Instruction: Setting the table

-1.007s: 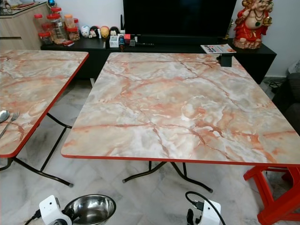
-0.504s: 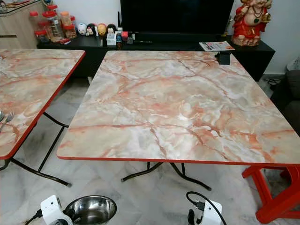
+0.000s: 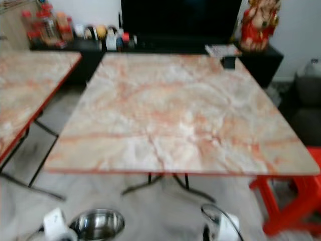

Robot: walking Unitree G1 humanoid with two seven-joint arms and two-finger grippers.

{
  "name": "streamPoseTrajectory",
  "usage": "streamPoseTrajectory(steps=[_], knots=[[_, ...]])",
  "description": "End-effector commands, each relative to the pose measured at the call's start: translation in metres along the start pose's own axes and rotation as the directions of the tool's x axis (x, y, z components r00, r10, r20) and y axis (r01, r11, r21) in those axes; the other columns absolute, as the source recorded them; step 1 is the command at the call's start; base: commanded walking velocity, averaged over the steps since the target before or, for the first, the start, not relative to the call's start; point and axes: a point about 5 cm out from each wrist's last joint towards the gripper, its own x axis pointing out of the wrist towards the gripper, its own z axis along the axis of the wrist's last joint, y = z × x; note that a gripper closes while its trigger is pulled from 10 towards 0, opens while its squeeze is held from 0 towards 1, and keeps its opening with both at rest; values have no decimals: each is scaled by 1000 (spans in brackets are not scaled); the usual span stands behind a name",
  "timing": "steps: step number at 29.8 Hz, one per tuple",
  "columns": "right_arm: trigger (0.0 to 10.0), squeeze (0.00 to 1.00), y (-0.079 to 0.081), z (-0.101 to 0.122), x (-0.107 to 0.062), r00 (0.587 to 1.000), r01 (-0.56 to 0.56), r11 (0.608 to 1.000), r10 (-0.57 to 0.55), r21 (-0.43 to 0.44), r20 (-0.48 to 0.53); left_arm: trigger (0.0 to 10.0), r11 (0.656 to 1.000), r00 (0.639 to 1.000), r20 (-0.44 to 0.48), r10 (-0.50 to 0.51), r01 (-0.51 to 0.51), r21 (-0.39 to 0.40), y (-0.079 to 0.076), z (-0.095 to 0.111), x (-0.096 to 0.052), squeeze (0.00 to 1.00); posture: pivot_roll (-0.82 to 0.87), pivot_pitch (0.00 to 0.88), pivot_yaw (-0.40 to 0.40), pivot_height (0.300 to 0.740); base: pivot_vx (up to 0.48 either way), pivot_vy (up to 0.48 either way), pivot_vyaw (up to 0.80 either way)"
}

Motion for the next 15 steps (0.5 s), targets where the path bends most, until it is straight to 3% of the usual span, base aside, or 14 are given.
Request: streamPoseTrajectory(steps=[1,15], knots=[[10000,0,-10,5,0,999,26,1000,-27,6,25,10000,1000,1000,-9,-20,20,2,-9,-4,0,0,-13,0,-13,740,0,-349,0],[10000,0,-11,4,0,999,35,999,-35,8,15,10000,1000,1000,-9,-21,21,-1,-10,-3,0,0,-20,0,-15,740,0,-346,0]])
